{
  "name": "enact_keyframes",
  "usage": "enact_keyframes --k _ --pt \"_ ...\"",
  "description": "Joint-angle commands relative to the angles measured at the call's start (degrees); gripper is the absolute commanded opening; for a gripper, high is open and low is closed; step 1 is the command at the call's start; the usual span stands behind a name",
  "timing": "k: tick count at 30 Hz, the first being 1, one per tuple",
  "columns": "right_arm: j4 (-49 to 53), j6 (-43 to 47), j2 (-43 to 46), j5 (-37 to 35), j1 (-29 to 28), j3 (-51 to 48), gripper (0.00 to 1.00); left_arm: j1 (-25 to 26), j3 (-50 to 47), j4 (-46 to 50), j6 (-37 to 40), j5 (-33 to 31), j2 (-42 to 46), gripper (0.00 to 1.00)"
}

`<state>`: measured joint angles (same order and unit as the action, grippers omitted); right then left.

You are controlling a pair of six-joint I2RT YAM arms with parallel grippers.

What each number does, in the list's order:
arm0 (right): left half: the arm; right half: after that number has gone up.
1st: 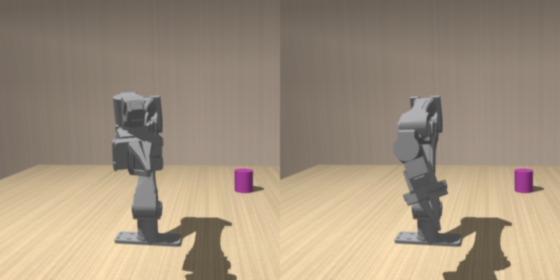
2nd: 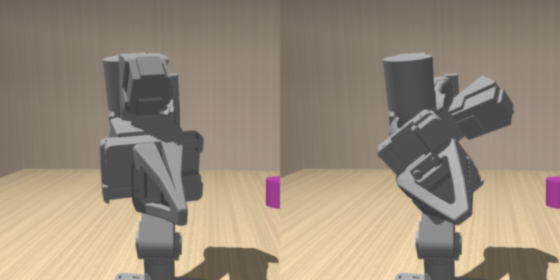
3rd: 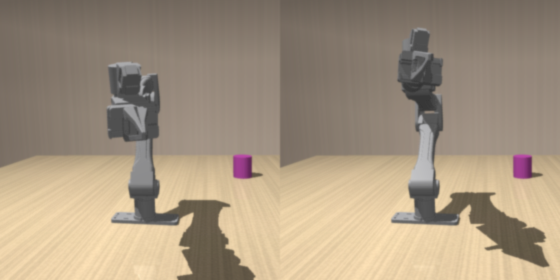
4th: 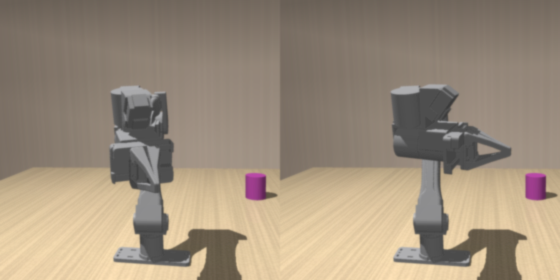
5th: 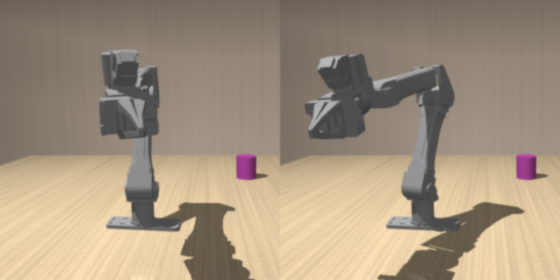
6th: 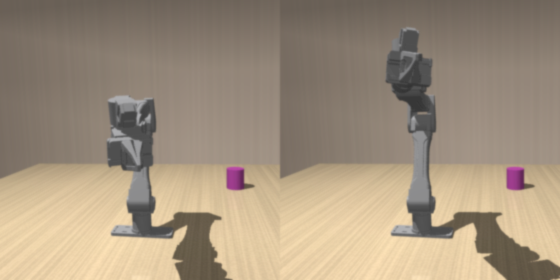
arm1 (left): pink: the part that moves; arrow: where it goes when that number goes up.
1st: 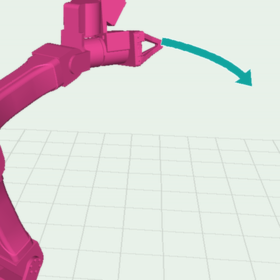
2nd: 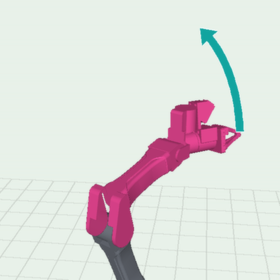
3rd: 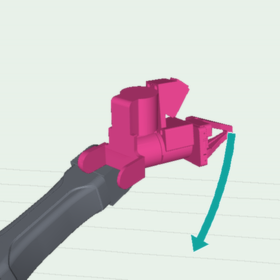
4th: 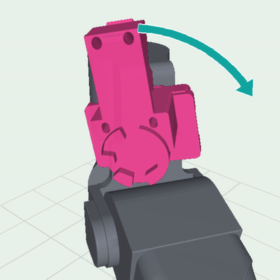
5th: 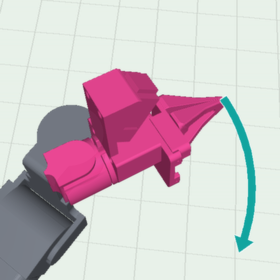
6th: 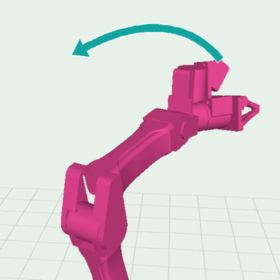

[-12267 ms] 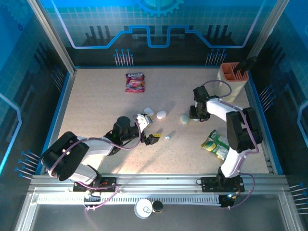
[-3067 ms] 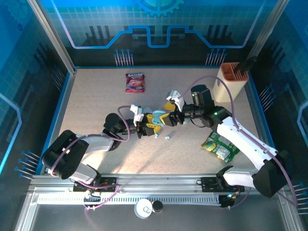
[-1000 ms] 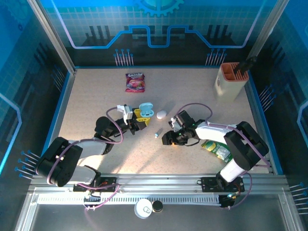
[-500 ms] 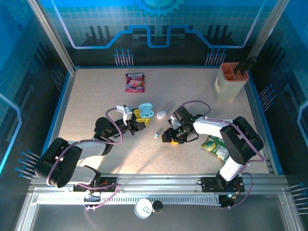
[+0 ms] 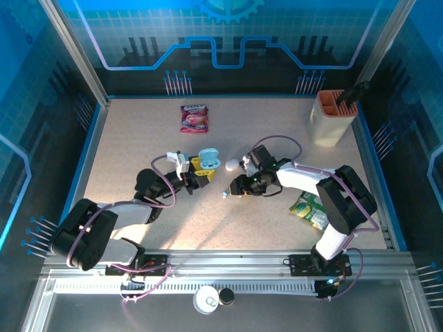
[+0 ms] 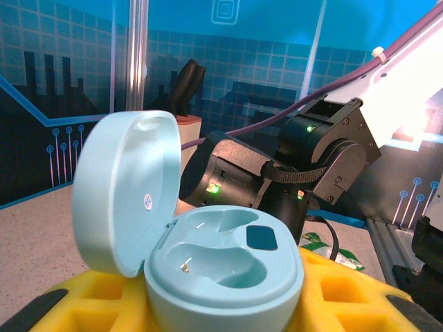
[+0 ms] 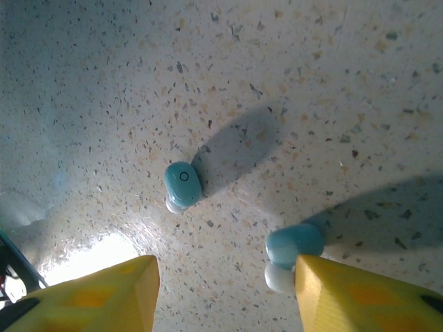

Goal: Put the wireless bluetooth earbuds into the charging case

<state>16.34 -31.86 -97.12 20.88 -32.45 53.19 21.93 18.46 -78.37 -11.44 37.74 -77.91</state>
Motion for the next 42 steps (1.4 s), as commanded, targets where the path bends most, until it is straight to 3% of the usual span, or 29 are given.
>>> enact_keyframes --k 1,11,16,32,37,42 --pt "3.4 2.1 0.6 -2.8 0.5 1.9 0.54 -0.5 -1.0 -2.0 1.7 0.0 1.4 0.29" --pt "8.0 1.9 2.7 -12.5 -2.6 2.8 0.55 -1.8 -1.3 -2.0 2.4 -1.6 0.9 0.29" --pt "5.6 -1.2 -0.6 -12.3 -4.1 3.2 0.54 -2.6 -1.1 -2.0 2.4 -1.2 0.6 0.29" --pt "9.5 2.3 -3.9 -13.8 -5.0 8.7 0.52 -3.1 -3.3 -2.0 2.6 -0.8 1.4 0.30" --pt "13.1 4.8 -2.0 -20.5 -7.3 10.0 0.52 -4.6 -3.4 -2.0 1.5 -2.4 1.3 0.29" --pt "21.8 7.0 -2.3 -37.7 -12.8 13.6 0.51 -7.7 -4.0 -2.0 0.9 -5.9 1.4 0.29"
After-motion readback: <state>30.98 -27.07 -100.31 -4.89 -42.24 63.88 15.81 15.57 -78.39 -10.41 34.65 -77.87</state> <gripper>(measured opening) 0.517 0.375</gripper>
